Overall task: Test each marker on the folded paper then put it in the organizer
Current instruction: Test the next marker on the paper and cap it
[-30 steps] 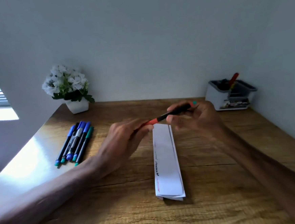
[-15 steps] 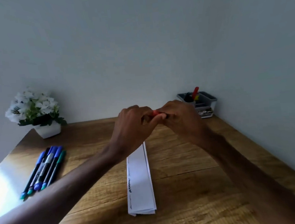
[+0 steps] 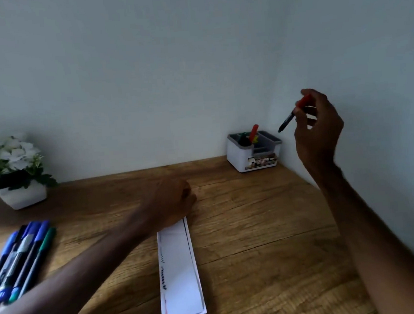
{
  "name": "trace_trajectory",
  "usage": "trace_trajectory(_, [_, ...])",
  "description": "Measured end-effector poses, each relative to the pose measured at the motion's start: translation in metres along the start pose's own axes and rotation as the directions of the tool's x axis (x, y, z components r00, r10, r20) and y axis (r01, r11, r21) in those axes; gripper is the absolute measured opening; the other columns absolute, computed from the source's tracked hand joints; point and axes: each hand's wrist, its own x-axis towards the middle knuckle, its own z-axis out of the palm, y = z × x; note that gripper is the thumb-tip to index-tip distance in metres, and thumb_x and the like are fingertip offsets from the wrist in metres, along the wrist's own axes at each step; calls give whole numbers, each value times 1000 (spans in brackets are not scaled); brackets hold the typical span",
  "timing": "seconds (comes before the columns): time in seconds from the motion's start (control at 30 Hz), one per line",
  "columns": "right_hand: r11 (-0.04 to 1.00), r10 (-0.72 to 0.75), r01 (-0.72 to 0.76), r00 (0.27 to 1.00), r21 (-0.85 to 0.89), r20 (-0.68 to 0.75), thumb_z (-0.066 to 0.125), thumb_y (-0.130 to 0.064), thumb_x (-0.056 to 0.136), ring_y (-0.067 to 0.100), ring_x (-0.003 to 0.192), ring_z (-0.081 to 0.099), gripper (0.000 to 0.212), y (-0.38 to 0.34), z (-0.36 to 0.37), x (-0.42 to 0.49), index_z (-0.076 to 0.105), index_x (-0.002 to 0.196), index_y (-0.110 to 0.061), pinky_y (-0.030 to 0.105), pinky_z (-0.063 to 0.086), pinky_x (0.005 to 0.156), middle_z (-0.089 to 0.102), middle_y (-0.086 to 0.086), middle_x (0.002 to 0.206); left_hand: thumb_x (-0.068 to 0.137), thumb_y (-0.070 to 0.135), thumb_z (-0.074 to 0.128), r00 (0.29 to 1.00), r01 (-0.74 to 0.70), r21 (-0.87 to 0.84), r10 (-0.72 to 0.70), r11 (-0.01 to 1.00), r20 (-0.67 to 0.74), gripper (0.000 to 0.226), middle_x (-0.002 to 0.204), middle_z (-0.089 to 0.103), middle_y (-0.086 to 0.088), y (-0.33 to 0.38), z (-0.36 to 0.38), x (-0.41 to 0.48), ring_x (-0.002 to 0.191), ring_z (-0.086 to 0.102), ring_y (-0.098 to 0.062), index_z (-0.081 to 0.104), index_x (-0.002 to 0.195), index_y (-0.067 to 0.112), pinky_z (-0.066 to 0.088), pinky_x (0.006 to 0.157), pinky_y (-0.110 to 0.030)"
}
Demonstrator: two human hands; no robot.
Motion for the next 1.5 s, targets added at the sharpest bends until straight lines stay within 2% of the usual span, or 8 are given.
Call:
trace_trajectory(0.2, [993, -4, 17, 993, -115, 118, 58, -4, 97, 24, 100, 69, 26, 37, 28, -1, 64, 123, -8, 46, 59, 84, 70, 12, 111, 99, 33, 59, 1000, -16, 24, 15, 1000, 26, 30, 70, 65, 2, 3, -1, 1, 62, 60, -12, 69, 76, 15, 55, 65, -37])
trace_trajectory(0.5, [973, 128, -73, 961, -220, 247, 62, 1, 96, 29, 107, 70, 28, 60, 35, -16, 66, 124, -1, 33, 55, 95, 72, 18, 115, 97, 32, 62, 1000, -15, -1, 15, 1000, -17, 24, 73, 64, 4, -2, 3, 1, 65, 61, -12, 68, 79, 18, 56, 66, -40])
trace_trajectory(0.63, [970, 156, -102, 957, -221, 245, 64, -1, 95, 27, 109, 70, 38, 55, 33, -17, 60, 133, -2, 40, 56, 98, 73, 17, 117, 97, 33, 62, 1000, -19, -22, 19, 1000, -20, 21, 79, 65, 4, -1, 4, 1, 70, 61, -12, 69, 85, 17, 57, 69, -41])
trace_trajectory(0.87, [941, -113, 148, 985, -306, 128, 68, -24, 92, 26, 110, 63, 35, 21, 18, -23, 63, 122, -7, 38, 51, 94, 69, 10, 118, 97, 32, 64, 999, 5, 8, -4, 1000, -44, 18, 82, 68, 4, 1, 5, -1, 73, 62, -12, 70, 91, 17, 57, 70, -38])
trace_trajectory(1.1, [951, -295, 304, 947, -63, 128, 68, -12, 91, 21, 88, 64, 11, -57, 22, -47, 69, 99, -5, 33, 55, 73, 71, 7, 96, 97, 27, 64, 997, 69, -60, -71, 996, -40, 19, 82, 74, 2, 5, -7, -2, 71, 68, -10, 76, 89, 14, 57, 67, -32])
trace_trajectory(1.23, [925, -380, 346, 866, 161, 325, 69, -9, 92, 16, 78, 64, 7, -117, 37, -82, 71, 97, -5, 33, 55, 67, 71, 5, 88, 95, 28, 66, 971, 146, 22, -139, 989, -195, 20, 93, 78, -5, -4, -31, -17, 85, 72, -24, 79, 91, 13, 53, 68, -30])
trace_trajectory(1.33, [881, -473, 406, 741, 242, 477, 69, -15, 92, 10, 68, 62, 8, -147, 47, -115, 73, 98, -12, 30, 54, 58, 71, -1, 82, 93, 35, 59, 953, 219, 72, -197, 973, -228, 22, 93, 76, 1, -19, -47, -49, 87, 72, -24, 75, 95, 20, 58, 70, -37])
trace_trajectory(1.5, [794, -607, 462, 558, 396, 565, 72, -18, 89, 8, 66, 64, 12, -169, 54, -153, 76, 100, -15, 22, 52, 57, 75, -4, 84, 90, 25, 60, 952, 219, 194, -166, 956, -257, 16, 104, 73, -1, -34, -60, -112, 102, 65, -27, 72, 100, 21, 57, 76, -41])
